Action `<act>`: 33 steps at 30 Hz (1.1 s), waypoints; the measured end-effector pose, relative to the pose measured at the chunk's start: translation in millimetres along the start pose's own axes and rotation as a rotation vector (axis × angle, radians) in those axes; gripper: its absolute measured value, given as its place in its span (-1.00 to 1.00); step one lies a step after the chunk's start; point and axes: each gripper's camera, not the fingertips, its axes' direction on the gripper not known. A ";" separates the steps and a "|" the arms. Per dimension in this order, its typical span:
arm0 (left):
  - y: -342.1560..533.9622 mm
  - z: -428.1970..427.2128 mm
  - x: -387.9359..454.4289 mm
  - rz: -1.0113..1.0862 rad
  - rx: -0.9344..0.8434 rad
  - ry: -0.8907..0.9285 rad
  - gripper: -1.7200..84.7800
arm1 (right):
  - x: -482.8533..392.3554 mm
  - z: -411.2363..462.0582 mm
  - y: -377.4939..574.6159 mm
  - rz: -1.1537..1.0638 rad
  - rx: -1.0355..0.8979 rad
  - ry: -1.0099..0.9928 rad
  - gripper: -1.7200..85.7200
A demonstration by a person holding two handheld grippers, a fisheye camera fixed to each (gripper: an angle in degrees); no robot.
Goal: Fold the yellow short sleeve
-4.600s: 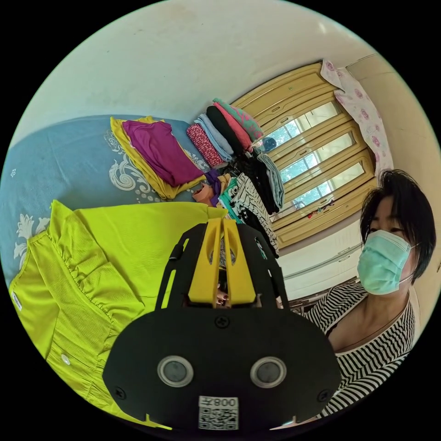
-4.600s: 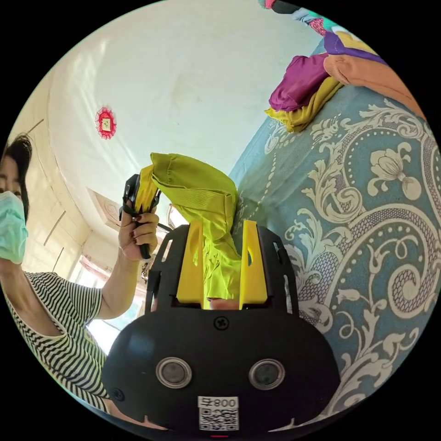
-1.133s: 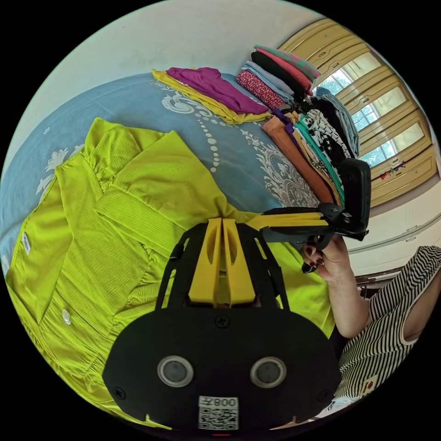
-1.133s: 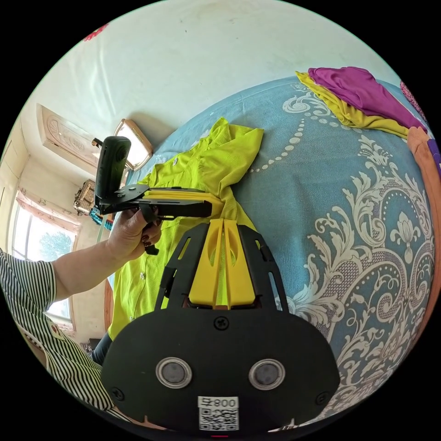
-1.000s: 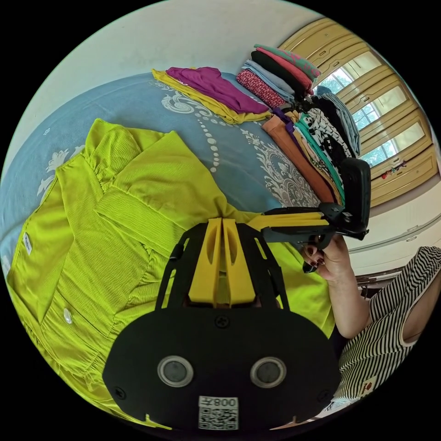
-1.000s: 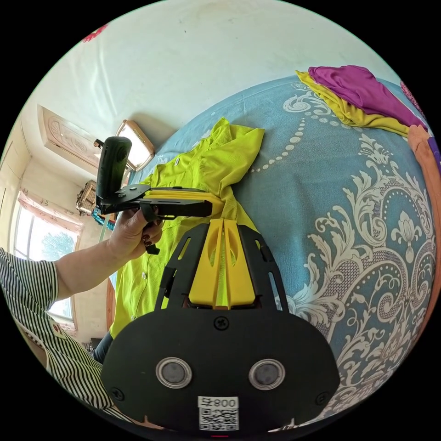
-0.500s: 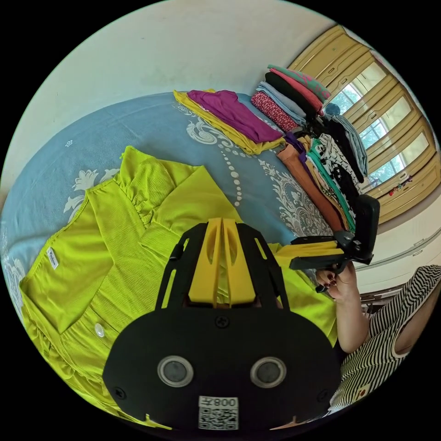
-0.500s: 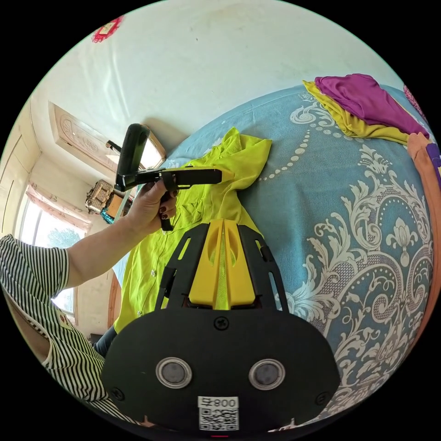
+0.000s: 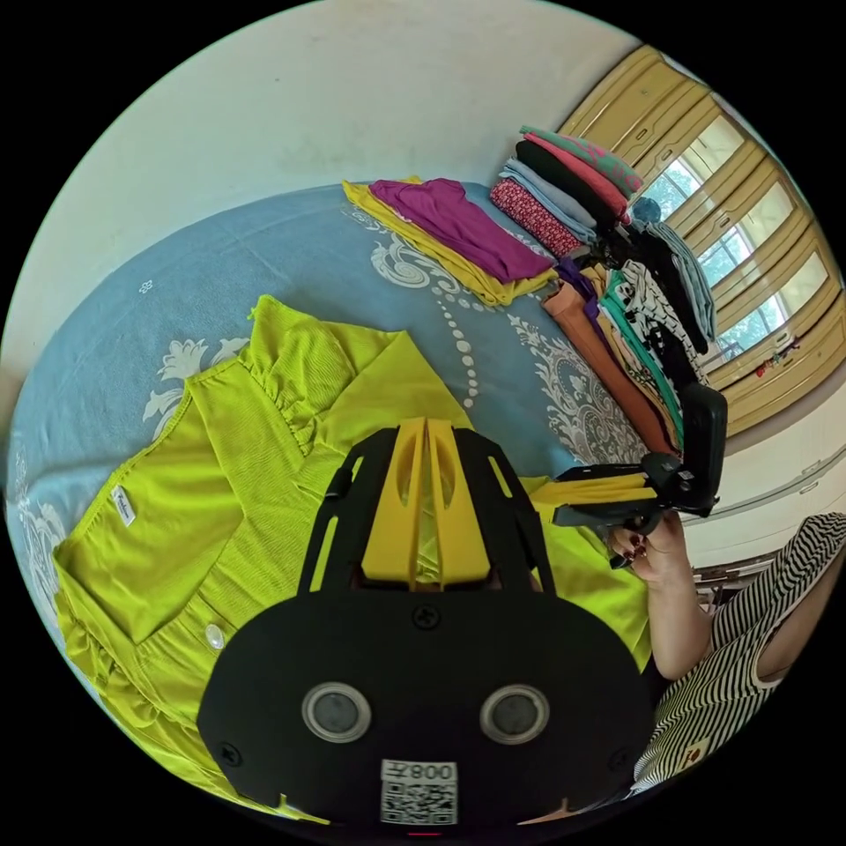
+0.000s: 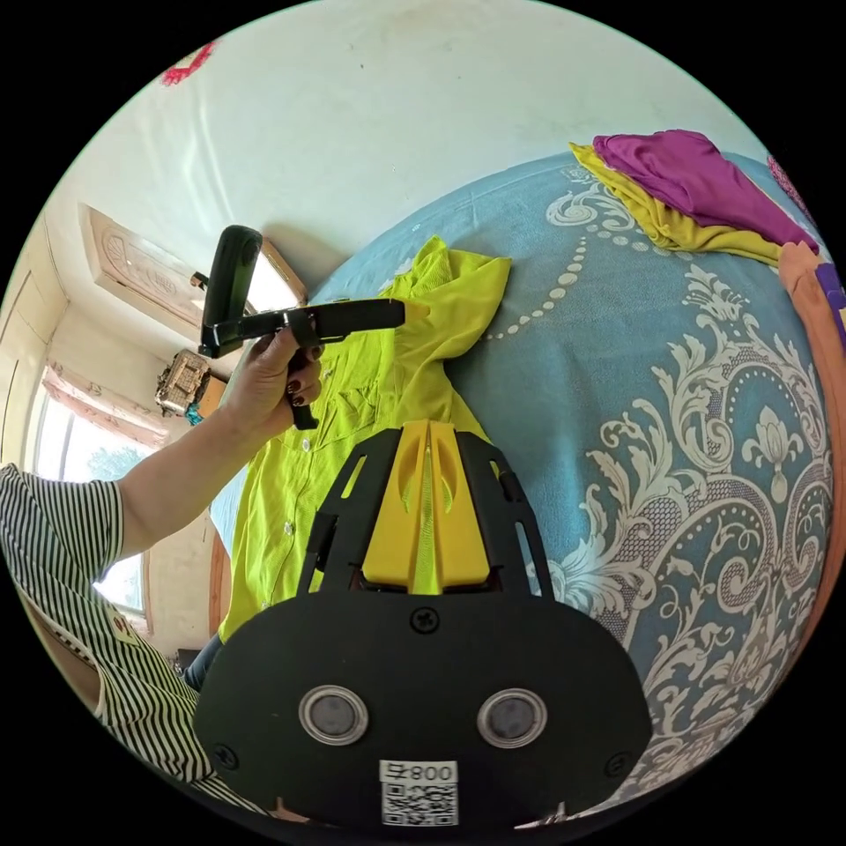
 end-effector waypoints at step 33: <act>74.1 42.2 -10.3 0.030 -0.037 0.079 -0.96 | 4.3 -15.7 12.1 0.045 0.018 -0.030 -0.96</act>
